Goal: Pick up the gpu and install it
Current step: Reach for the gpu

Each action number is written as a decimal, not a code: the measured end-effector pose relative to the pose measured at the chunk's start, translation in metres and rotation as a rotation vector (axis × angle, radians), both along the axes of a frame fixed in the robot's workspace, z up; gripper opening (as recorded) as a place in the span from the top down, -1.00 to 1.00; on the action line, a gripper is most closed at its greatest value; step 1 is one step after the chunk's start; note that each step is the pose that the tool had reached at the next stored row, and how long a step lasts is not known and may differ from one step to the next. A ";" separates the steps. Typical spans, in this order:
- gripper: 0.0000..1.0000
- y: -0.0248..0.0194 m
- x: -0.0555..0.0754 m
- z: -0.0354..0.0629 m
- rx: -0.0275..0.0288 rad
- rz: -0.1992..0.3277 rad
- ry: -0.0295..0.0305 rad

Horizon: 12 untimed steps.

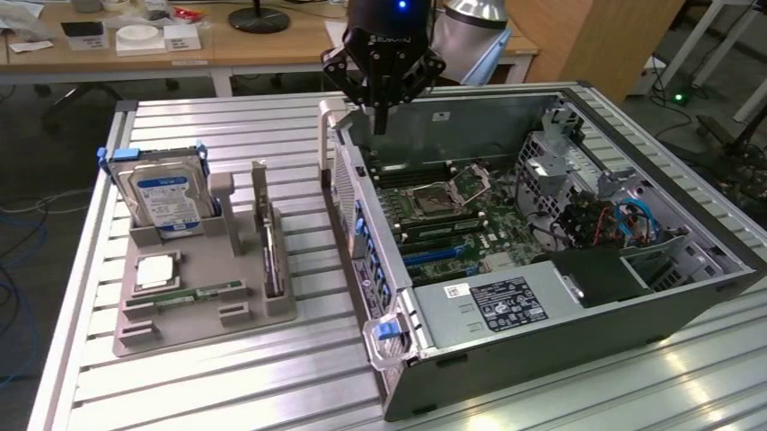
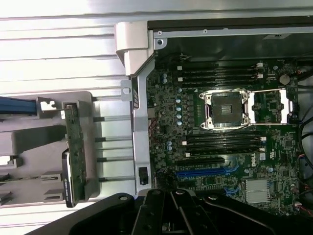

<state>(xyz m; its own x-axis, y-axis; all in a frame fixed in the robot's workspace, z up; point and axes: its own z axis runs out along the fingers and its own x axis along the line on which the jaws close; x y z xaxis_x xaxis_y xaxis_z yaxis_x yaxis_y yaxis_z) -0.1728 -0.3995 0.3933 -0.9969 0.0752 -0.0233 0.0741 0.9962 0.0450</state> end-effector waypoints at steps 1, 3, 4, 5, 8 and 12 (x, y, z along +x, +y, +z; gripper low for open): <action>0.80 0.0000 -0.001 0.0000 0.0000 0.000 0.0001; 0.80 0.0000 -0.002 0.0000 0.0001 0.000 0.0000; 0.80 0.0000 -0.002 0.0000 0.0000 0.000 0.0000; 0.80 -0.0001 -0.003 0.0000 0.0000 0.000 0.0001; 0.80 -0.0001 -0.005 0.0000 0.0001 0.000 0.0000; 0.80 -0.0002 -0.007 0.0000 0.0000 0.000 0.0000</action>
